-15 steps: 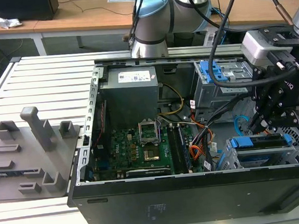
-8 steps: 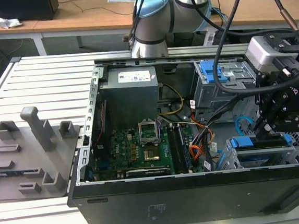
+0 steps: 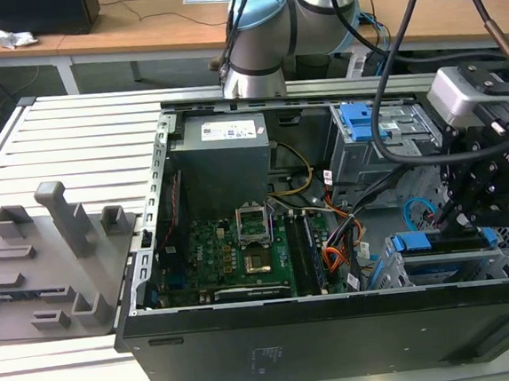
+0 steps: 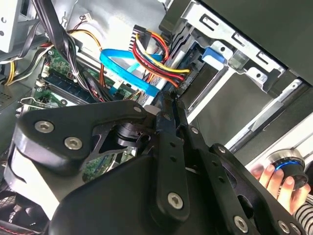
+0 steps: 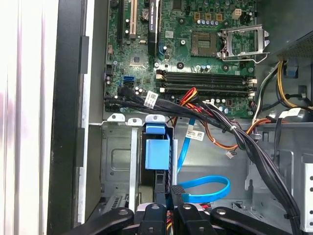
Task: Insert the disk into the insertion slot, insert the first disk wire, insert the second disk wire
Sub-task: 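Insert the second disk wire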
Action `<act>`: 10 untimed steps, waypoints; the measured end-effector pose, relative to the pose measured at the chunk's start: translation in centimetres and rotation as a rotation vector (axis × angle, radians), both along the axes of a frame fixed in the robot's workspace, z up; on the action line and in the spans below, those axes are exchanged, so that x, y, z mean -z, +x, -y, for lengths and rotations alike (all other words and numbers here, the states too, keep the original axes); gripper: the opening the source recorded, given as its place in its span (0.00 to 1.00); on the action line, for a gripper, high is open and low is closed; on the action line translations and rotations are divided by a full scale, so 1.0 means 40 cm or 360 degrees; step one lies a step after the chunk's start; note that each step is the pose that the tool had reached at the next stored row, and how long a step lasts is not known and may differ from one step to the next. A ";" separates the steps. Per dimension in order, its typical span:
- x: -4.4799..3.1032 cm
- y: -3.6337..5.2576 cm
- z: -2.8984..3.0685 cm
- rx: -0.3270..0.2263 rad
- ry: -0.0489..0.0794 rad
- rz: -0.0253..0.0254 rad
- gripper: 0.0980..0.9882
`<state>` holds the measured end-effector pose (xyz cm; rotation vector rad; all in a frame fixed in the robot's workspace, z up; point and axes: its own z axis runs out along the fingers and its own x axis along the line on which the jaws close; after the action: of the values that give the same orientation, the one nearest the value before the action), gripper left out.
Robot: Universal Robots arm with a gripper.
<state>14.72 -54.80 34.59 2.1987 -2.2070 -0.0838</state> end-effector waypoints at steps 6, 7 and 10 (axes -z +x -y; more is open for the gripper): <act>0.006 0.004 0.003 0.0000 0.0006 0.00000 0.07; 0.007 0.004 0.004 0.0000 0.0006 0.00000 0.07; 0.014 0.004 0.007 0.0000 0.0005 -0.00001 0.07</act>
<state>14.89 -55.10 34.03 2.2004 -2.2084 -0.0877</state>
